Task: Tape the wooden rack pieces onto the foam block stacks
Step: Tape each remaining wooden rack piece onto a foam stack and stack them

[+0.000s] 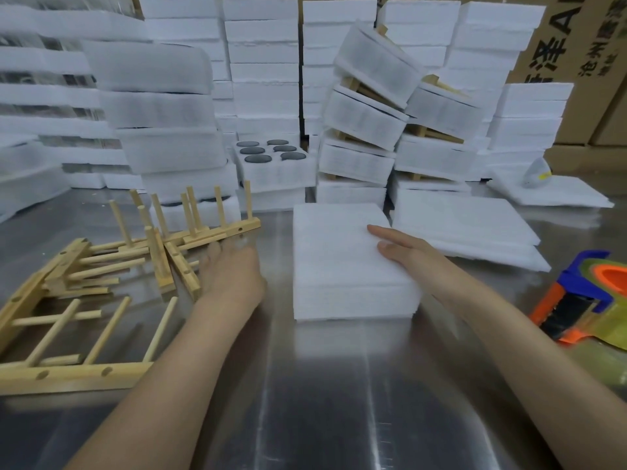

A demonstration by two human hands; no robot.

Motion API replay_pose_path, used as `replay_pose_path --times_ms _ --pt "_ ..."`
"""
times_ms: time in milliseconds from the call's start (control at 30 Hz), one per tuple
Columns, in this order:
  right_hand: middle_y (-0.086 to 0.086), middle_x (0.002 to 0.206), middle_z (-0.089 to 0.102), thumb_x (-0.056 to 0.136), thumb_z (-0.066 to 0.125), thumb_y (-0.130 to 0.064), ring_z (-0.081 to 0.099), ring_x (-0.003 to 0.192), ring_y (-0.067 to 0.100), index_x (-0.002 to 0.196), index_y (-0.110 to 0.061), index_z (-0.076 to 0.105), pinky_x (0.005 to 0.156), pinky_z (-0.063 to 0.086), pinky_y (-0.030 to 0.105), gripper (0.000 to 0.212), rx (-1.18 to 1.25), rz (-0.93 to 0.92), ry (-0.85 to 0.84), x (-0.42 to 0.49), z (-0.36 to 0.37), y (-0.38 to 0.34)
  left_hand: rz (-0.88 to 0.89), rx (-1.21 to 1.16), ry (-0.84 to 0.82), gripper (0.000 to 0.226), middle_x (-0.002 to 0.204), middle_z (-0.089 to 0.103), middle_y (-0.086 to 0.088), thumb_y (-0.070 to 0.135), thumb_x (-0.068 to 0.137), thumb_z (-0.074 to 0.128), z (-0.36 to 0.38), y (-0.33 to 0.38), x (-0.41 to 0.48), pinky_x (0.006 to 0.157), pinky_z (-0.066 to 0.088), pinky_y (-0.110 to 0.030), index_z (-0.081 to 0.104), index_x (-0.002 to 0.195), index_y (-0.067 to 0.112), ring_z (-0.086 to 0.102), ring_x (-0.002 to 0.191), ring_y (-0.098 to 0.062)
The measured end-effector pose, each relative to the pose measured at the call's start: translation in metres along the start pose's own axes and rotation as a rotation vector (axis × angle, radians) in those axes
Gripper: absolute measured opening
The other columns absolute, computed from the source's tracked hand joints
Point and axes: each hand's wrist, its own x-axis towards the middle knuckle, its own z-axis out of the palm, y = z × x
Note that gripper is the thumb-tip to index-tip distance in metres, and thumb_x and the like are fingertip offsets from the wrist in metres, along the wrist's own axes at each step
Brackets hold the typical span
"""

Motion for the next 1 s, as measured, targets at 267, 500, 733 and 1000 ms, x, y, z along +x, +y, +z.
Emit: replay_pose_path --times_ms 267,500,733,1000 --pt "-0.015 0.144 0.045 0.099 0.050 -0.026 0.044 0.130 0.005 0.134 -0.036 0.054 0.114 0.029 0.026 0.036 -0.016 0.009 0.006 0.001 0.001 0.000 0.123 -0.423 0.429 0.044 0.110 0.048 -0.012 -0.014 0.081 0.044 -0.005 0.011 -0.002 0.085 0.045 -0.041 0.058 0.119 0.004 0.045 0.106 -0.029" --pt "-0.015 0.138 0.048 0.100 0.048 -0.024 0.048 0.122 0.005 0.135 -0.034 0.053 0.101 0.032 0.018 0.037 -0.033 -0.003 0.031 0.001 0.003 -0.002 0.783 -0.393 0.585 0.047 0.092 0.068 -0.012 -0.024 0.072 0.058 -0.018 0.052 -0.023 0.071 0.052 -0.043 0.073 0.106 0.005 0.061 0.085 -0.033" --pt "-0.015 0.134 0.053 0.099 0.048 -0.026 0.051 0.119 0.005 0.129 -0.038 0.055 0.102 0.036 0.020 0.032 -0.026 -0.001 0.038 0.001 0.002 0.001 0.569 -0.756 0.478 0.029 0.138 0.055 -0.003 0.012 0.094 0.060 -0.019 0.054 -0.027 0.108 0.025 -0.012 0.066 0.122 0.010 0.048 0.129 -0.017" --pt "-0.020 0.132 0.053 0.099 0.050 -0.028 0.052 0.115 -0.003 0.132 -0.038 0.055 0.090 0.037 0.010 0.035 -0.011 -0.012 0.003 0.000 0.000 0.003 0.143 -1.054 0.087 0.015 0.093 0.056 0.011 0.022 0.100 0.044 -0.010 0.048 -0.019 0.058 0.034 -0.016 0.054 0.111 0.019 0.052 0.083 -0.011"
